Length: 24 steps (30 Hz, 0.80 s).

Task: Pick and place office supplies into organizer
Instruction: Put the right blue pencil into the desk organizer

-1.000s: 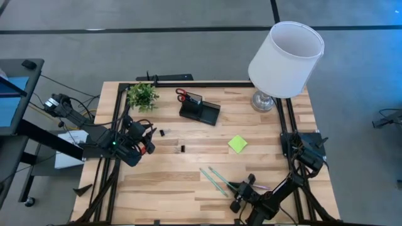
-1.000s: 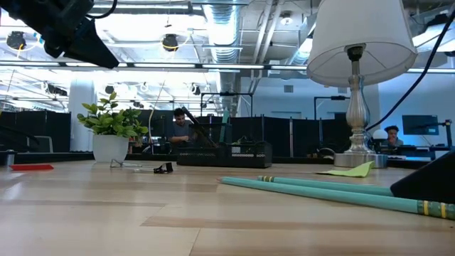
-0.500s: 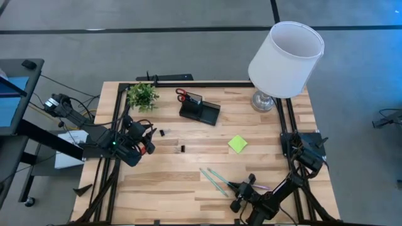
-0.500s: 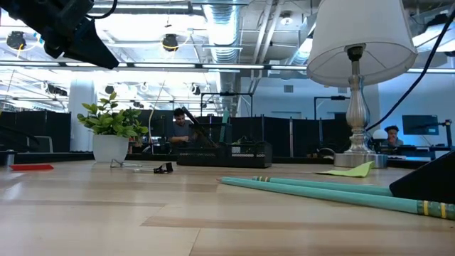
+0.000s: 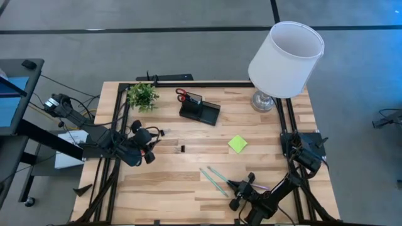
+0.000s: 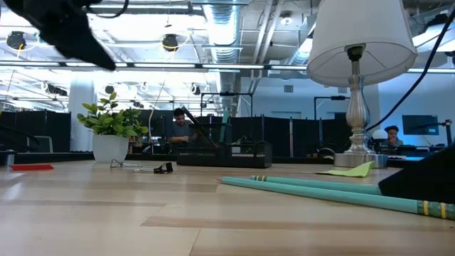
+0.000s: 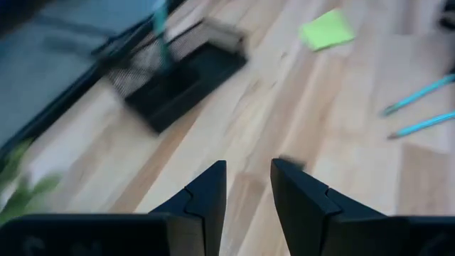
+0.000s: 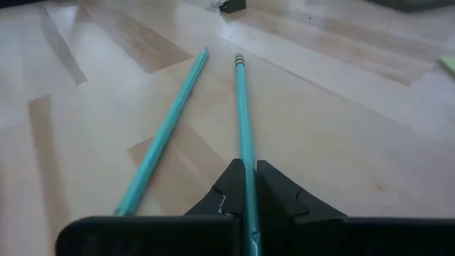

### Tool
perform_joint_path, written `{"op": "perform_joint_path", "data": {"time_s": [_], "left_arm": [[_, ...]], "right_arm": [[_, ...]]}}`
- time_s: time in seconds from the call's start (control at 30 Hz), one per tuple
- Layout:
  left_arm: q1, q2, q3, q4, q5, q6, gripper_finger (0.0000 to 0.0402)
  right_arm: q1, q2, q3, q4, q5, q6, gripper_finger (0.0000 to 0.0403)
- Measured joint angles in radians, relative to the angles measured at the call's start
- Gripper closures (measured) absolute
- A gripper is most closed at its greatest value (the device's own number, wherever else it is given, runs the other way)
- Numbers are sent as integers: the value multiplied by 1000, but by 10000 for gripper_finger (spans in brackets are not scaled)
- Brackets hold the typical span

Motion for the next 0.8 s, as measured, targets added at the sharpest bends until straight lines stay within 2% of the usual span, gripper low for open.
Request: {"op": "perform_joint_path", "data": {"time_s": [0.13, 0.23, 0.43, 0.5, 0.63, 0.8], "left_arm": [[18, 61, 0, 207, 51, 207, 292], [56, 154, 0, 330, 119, 330, 292], [172, 353, 0, 522, 153, 457, 288], [220, 397, 0, 601, 224, 482, 279], [307, 480, 0, 749, 431, 538, 253], [356, 567, 0, 921, 545, 636, 222]], "right_arm": [[-16, -2, -4, -14, 10, -6, 386], [-29, -2, -5, -19, 16, -14, 388], [-39, -2, -4, -18, 15, -15, 388], [-39, -2, -4, -17, 15, -15, 388], [-37, -1, 6, -34, 18, -15, 392], [-37, 0, 26, -67, 10, -15, 389]]}}
